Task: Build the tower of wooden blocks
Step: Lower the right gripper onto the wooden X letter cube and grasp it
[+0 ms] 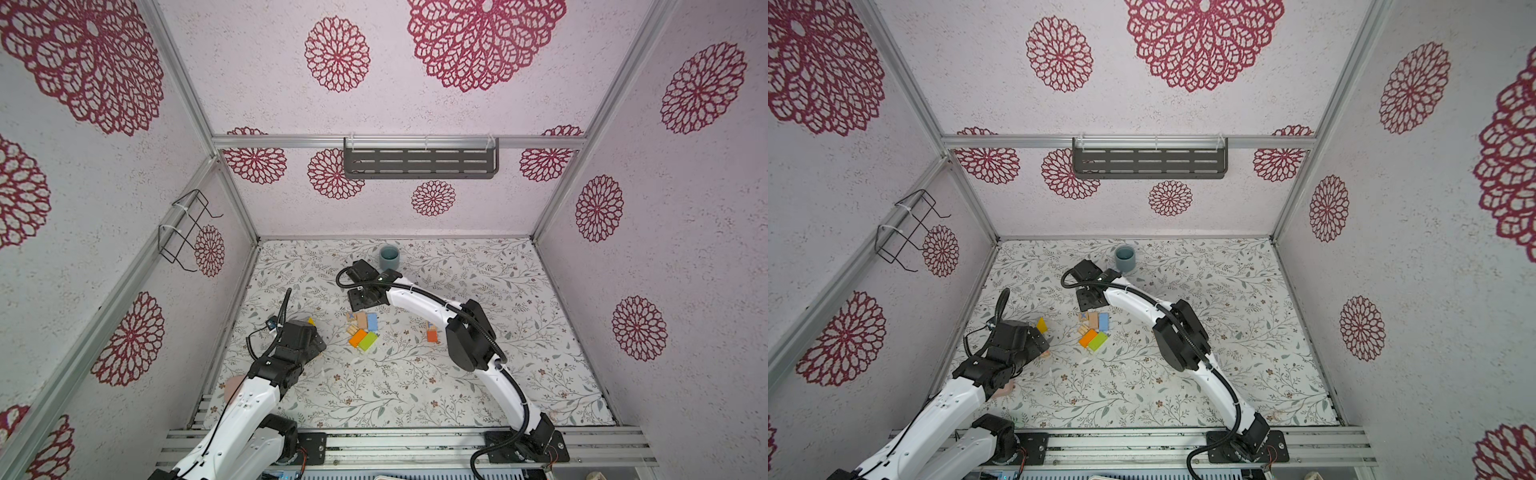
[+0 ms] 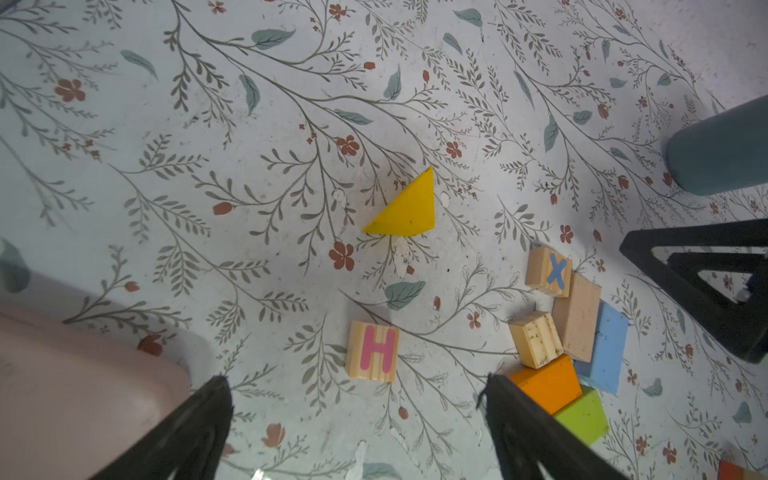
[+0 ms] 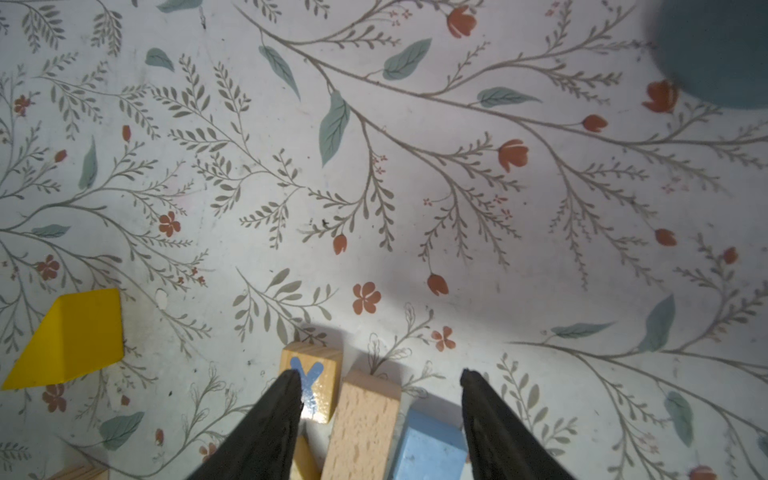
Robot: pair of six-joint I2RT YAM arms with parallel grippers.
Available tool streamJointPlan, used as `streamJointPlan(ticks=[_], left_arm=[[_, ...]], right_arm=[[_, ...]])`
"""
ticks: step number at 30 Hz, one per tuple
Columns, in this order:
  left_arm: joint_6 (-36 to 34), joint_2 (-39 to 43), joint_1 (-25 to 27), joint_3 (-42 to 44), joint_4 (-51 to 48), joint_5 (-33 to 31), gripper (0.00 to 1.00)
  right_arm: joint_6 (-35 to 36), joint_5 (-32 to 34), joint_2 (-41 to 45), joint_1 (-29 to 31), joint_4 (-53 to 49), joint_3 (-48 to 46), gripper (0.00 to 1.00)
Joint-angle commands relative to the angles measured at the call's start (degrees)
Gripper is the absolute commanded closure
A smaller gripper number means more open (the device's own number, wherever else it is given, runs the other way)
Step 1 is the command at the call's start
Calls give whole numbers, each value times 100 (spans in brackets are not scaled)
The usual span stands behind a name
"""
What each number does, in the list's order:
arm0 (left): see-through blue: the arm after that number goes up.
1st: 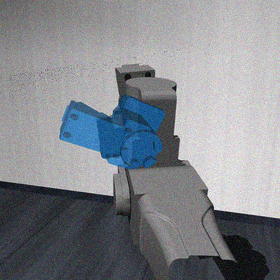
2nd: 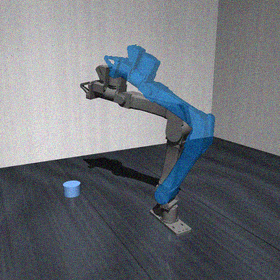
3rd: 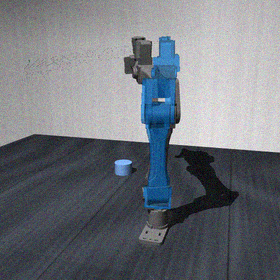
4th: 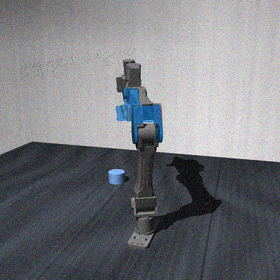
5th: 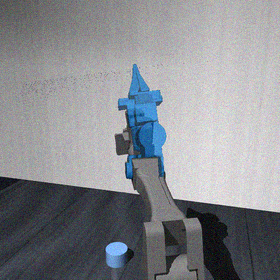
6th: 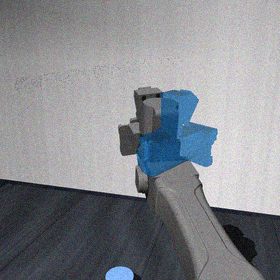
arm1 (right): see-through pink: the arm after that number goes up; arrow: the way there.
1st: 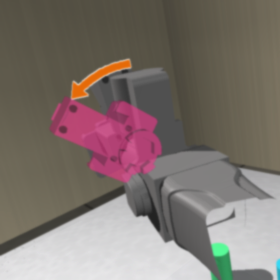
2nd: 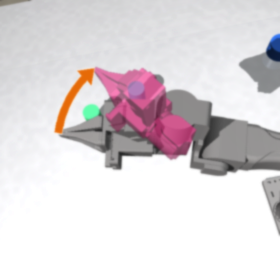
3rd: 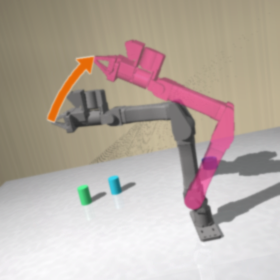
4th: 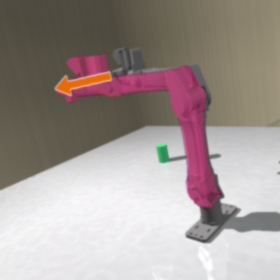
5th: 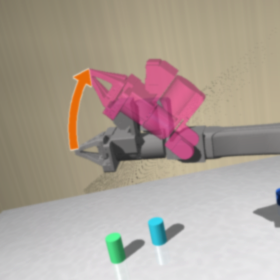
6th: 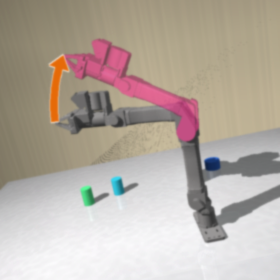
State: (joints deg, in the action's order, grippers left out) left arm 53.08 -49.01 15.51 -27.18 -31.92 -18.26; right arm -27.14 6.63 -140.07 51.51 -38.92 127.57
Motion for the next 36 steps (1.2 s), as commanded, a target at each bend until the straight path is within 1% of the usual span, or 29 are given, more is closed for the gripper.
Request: streamJointPlan(ticks=[1, 11, 19, 23, 27, 36], left_arm=[[-26, 165, -106, 135, 138, 47, 2], [-89, 443, -223, 260, 169, 310, 2], [-148, 450, -285, 273, 208, 433, 2], [-140, 438, -307, 288, 228, 464, 2], [-131, 445, -307, 292, 215, 464, 2], [-123, 446, -320, 287, 195, 464, 2]], right_arm=[[-176, 0, -107, 111, -114, 369, 36], [-230, 29, -352, 282, -332, 630, 35], [-283, 19, -481, 347, -362, 685, 38], [-316, -41, -688, 361, -485, 936, 38], [-335, -102, -781, 378, -448, 972, 40], [-356, 29, -853, 415, -599, 972, 44]])
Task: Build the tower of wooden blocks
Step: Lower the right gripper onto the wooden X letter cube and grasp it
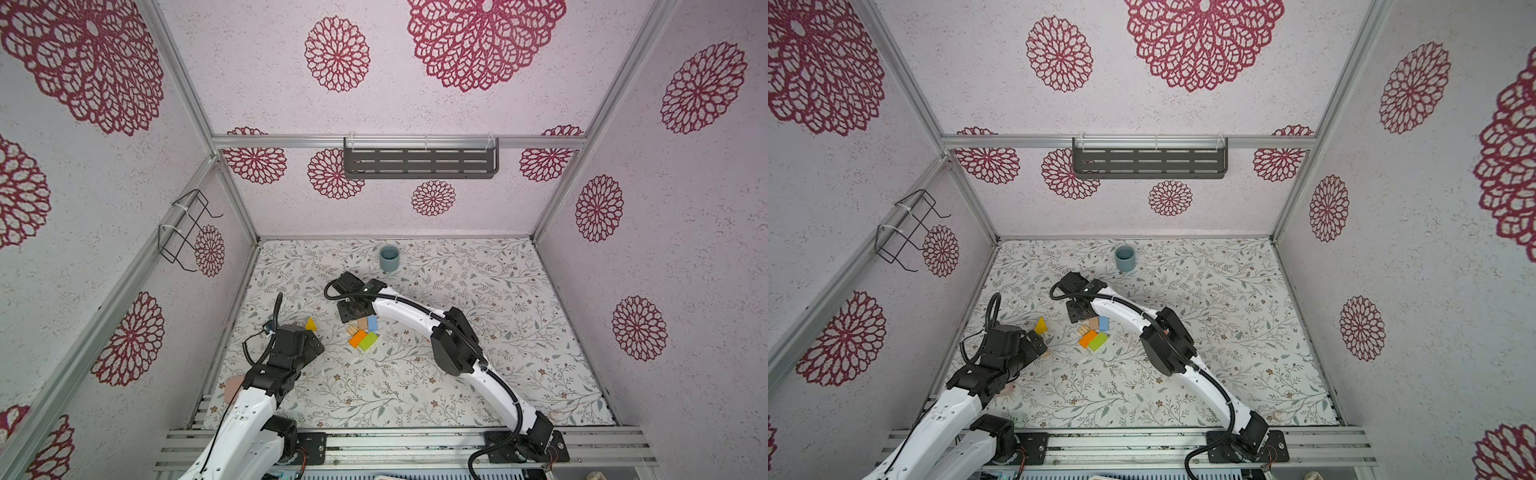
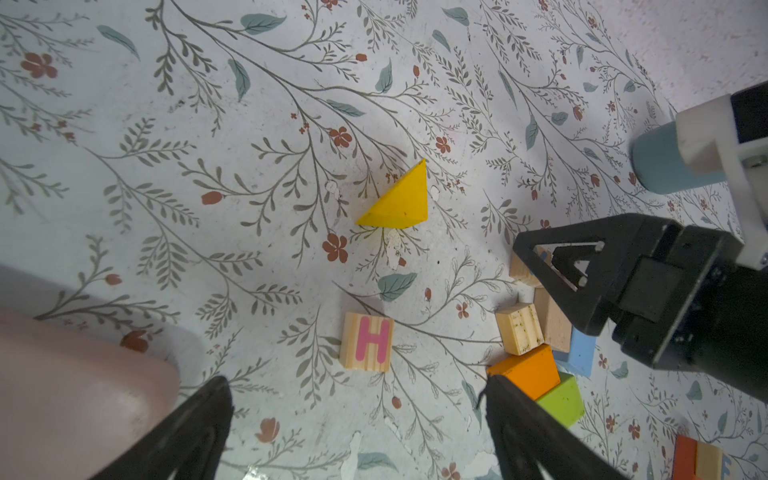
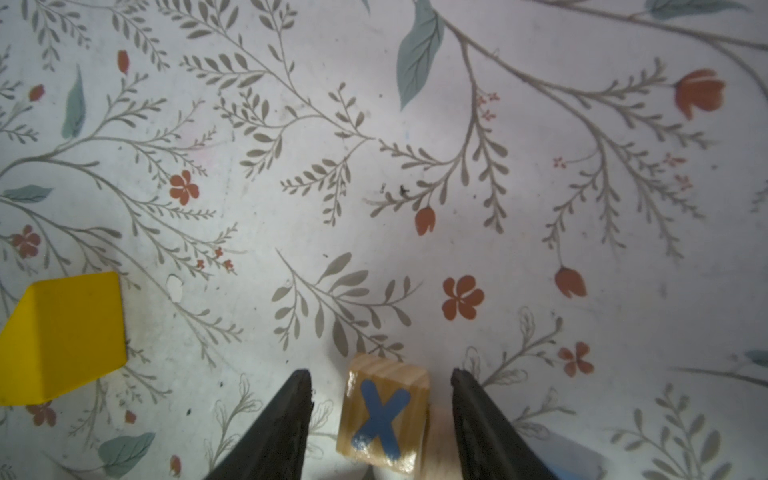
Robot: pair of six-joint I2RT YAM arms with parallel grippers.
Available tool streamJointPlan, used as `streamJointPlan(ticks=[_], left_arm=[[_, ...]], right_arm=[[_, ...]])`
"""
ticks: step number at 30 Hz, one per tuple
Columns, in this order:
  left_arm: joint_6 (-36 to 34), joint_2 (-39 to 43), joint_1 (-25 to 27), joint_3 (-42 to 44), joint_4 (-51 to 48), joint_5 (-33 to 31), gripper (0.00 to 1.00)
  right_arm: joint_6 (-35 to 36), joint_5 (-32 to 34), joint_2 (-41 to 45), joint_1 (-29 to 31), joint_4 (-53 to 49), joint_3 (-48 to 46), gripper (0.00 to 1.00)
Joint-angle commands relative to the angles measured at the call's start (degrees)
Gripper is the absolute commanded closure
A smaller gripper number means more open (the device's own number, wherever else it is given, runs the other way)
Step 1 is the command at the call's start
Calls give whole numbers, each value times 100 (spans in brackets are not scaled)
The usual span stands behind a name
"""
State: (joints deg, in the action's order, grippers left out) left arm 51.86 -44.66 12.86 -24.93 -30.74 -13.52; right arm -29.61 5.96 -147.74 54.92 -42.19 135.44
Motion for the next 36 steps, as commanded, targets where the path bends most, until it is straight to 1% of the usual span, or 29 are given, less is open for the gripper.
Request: streamJointPlan(ticks=[1, 13, 24, 29, 32, 36], left_arm=[[8, 10, -56, 59, 69, -10, 2], [41, 46, -56, 71, 16, -33, 2], [52, 98, -65, 56, -63, -54, 2], [61, 137, -63, 45, -116, -54, 2], [64, 168, -65, 37, -150, -54, 2], [70, 203, -64, 19, -177, -55, 2]], right_arm=[[-101, 112, -89, 80, -271, 185, 44], [-116, 143, -178, 127, -186, 187, 49], [-133, 204, -219, 131, -122, 207, 58], [-129, 221, -246, 133, -122, 205, 58], [-125, 239, -254, 128, -124, 206, 54], [-106, 305, -252, 130, -149, 205, 54]])
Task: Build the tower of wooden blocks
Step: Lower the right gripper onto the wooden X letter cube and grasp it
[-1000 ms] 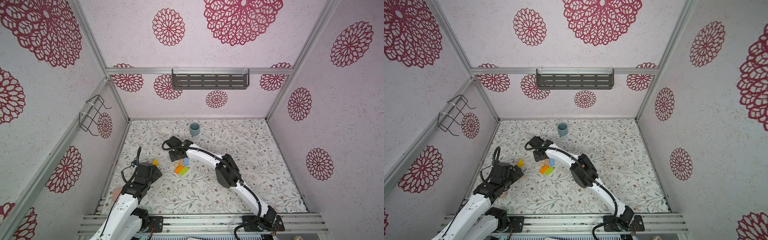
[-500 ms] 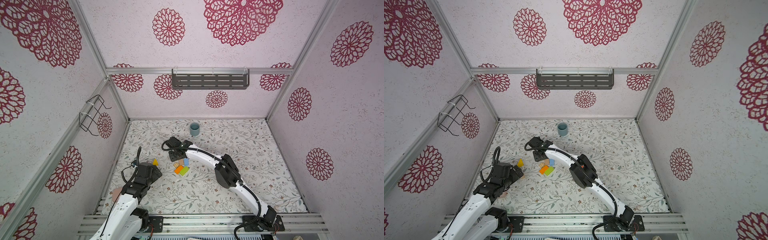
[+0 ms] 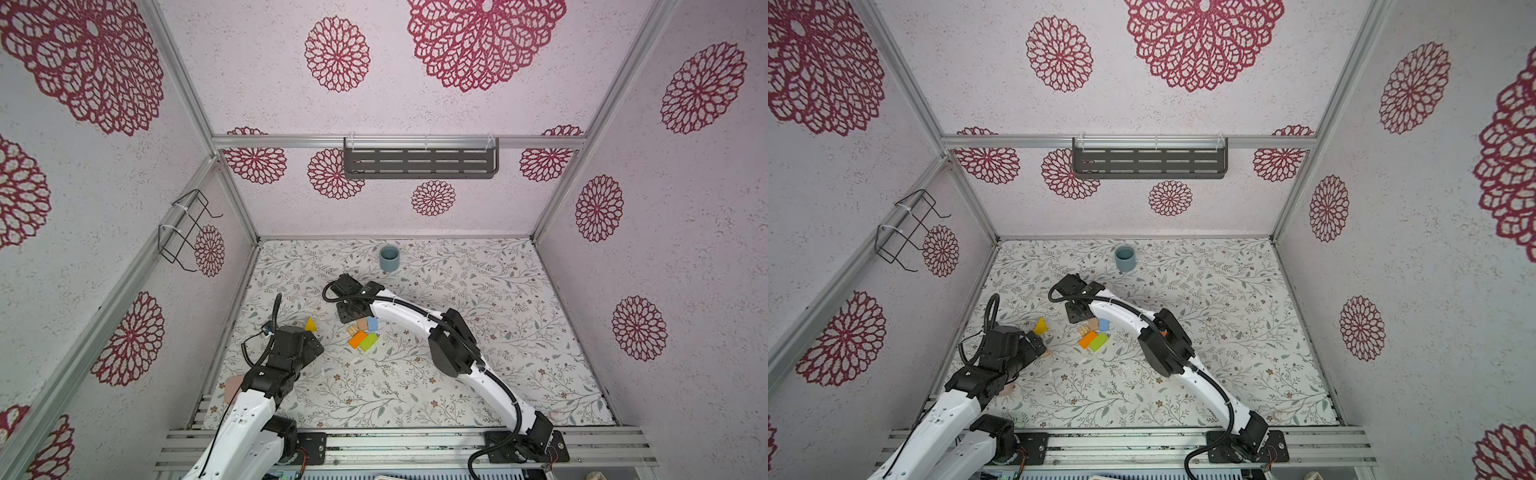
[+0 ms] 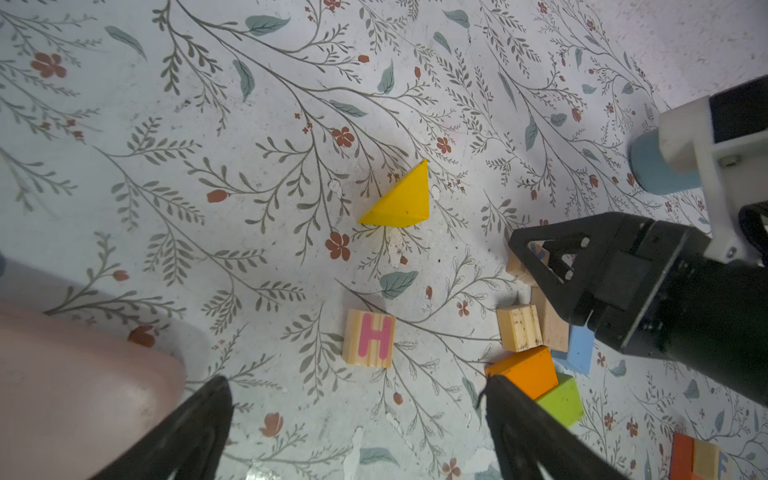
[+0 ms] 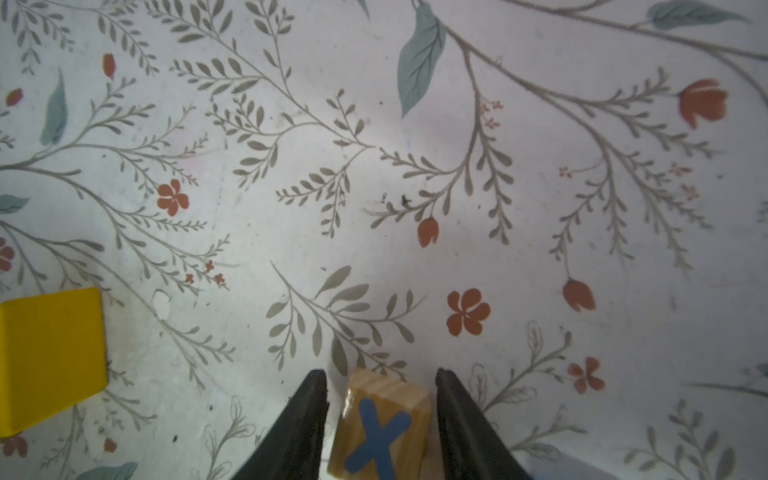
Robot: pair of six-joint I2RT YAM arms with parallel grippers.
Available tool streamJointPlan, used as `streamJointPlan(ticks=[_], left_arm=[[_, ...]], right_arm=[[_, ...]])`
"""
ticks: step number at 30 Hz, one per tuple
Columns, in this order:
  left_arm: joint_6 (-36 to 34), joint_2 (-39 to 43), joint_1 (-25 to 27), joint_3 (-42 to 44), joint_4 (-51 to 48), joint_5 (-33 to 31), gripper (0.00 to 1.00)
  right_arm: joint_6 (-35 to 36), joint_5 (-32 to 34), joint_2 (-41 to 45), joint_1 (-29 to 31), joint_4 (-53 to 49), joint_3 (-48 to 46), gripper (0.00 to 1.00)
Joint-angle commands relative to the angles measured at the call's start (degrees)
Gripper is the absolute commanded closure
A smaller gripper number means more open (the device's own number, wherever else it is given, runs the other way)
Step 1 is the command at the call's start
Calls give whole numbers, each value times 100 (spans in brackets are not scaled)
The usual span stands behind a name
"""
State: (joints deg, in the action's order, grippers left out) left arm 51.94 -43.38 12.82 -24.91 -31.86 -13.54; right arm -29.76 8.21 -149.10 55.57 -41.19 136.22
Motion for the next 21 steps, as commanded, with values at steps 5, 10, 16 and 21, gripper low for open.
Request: streamJointPlan(ticks=[5, 10, 16, 21], left_arm=[[62, 53, -60, -29, -80, -35, 2], [45, 22, -58, -93, -119, -19, 2], [-185, -37, -58, -206, -27, 158, 3], [-321, -14, -51, -486, -221, 222, 3]], right_arm=[[-54, 170, -119, 61, -258, 126, 62], [3, 243, -92, 67, -246, 131, 67], [62, 269, 49, 52, -231, 133, 67], [160, 277, 293, 24, -127, 130, 67]])
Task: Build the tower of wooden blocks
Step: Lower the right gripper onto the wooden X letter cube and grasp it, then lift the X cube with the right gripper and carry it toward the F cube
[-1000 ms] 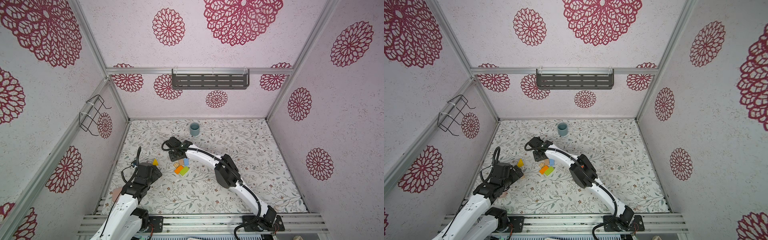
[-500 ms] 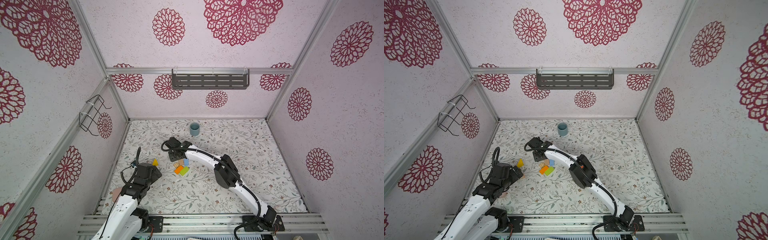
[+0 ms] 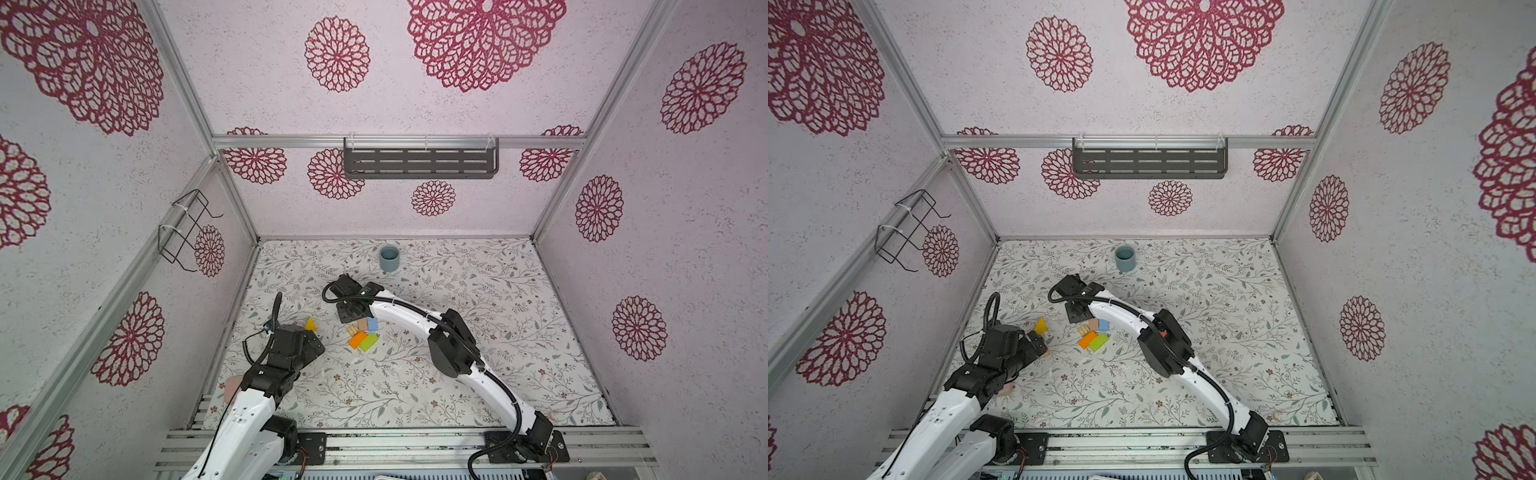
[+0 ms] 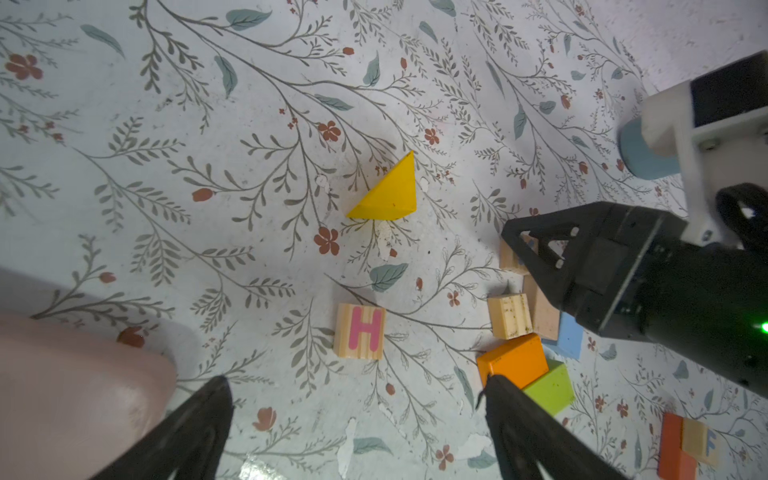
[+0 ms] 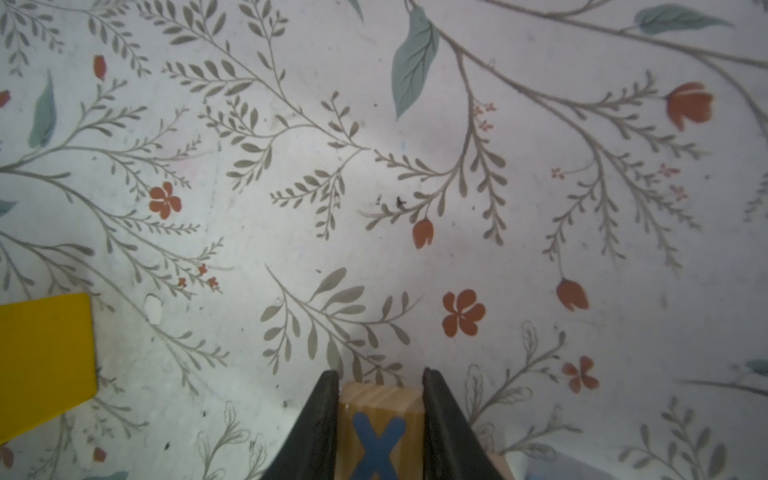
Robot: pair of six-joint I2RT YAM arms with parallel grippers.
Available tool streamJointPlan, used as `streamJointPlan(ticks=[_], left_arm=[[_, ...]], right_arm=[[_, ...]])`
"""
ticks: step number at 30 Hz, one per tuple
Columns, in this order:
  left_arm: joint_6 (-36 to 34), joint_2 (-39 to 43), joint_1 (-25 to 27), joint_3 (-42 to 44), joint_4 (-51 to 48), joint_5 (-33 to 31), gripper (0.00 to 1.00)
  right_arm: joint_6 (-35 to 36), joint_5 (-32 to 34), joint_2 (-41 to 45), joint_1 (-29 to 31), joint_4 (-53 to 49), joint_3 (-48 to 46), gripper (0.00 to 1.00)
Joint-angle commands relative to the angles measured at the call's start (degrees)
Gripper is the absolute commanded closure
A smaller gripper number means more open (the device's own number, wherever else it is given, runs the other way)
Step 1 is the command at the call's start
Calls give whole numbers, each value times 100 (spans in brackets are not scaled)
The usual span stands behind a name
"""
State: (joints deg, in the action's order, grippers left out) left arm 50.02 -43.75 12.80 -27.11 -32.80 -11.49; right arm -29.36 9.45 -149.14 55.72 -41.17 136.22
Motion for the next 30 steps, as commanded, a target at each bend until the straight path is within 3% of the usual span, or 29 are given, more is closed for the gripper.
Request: streamJointPlan(ticks=[1, 12, 19, 30], left_arm=[[-139, 30, -41, -321, -185, -22, 3], [-218, -416, 266, -826, -200, -297, 3], [-85, -1311, 900, -1253, 234, -571, 3], [-34, -3306, 1888, -2248, 1057, -729, 3]], right_arm=[[132, 170, 348, -9, -141, 130, 67], [205, 521, 1123, -152, -618, -145, 67], [-50, 480, 2660, -430, 296, -2494, 67], [-622, 1008, 4790, -767, 760, -5375, 66]])
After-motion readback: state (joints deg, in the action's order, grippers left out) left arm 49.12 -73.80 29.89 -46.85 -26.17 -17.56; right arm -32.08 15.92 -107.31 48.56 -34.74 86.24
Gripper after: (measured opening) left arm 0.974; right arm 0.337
